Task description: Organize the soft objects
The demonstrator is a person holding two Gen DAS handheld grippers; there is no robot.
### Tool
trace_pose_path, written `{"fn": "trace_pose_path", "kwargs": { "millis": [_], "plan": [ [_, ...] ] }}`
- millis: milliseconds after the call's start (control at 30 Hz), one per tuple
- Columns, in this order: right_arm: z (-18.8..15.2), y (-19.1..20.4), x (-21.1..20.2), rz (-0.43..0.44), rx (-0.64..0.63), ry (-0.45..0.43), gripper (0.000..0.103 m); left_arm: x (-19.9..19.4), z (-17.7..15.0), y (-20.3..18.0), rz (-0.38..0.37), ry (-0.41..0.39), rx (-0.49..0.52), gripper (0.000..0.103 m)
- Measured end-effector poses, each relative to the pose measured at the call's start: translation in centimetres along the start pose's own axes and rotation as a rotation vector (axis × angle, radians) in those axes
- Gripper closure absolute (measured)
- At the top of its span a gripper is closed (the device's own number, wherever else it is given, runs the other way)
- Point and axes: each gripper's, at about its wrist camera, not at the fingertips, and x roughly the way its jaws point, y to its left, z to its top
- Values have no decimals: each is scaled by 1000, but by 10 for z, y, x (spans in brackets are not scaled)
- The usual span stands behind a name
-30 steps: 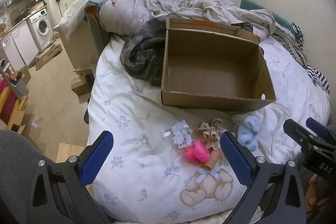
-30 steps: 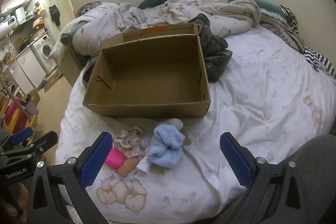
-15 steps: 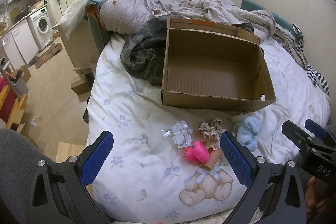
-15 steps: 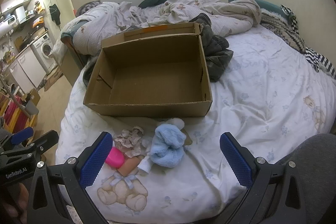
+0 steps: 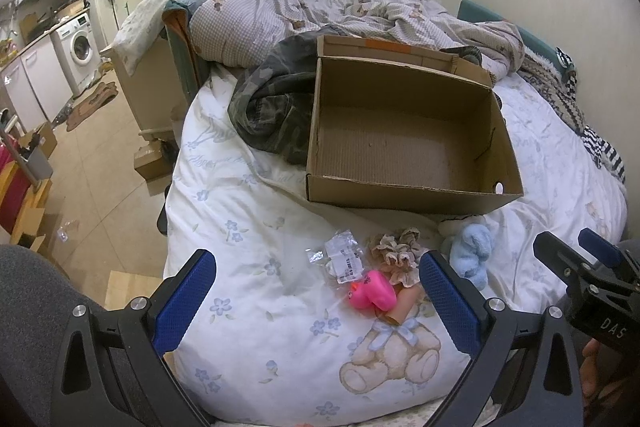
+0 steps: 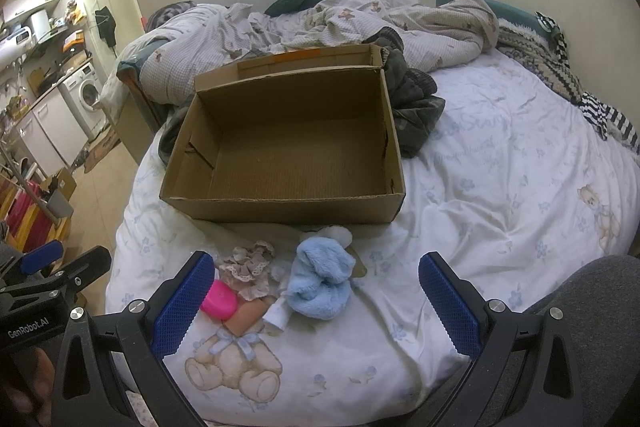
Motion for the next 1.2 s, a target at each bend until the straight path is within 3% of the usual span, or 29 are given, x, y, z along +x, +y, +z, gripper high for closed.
{"fn": "trace_pose_path", "kwargs": {
  "millis": [833,1200],
  "plan": [
    [0,7,1,1,-7,5,0,-5,4,-1,-5,-5,2,1],
    [5,0,2,25,14,46,0,-5,10,-5,-19,-3,-2,1]
  ]
}}
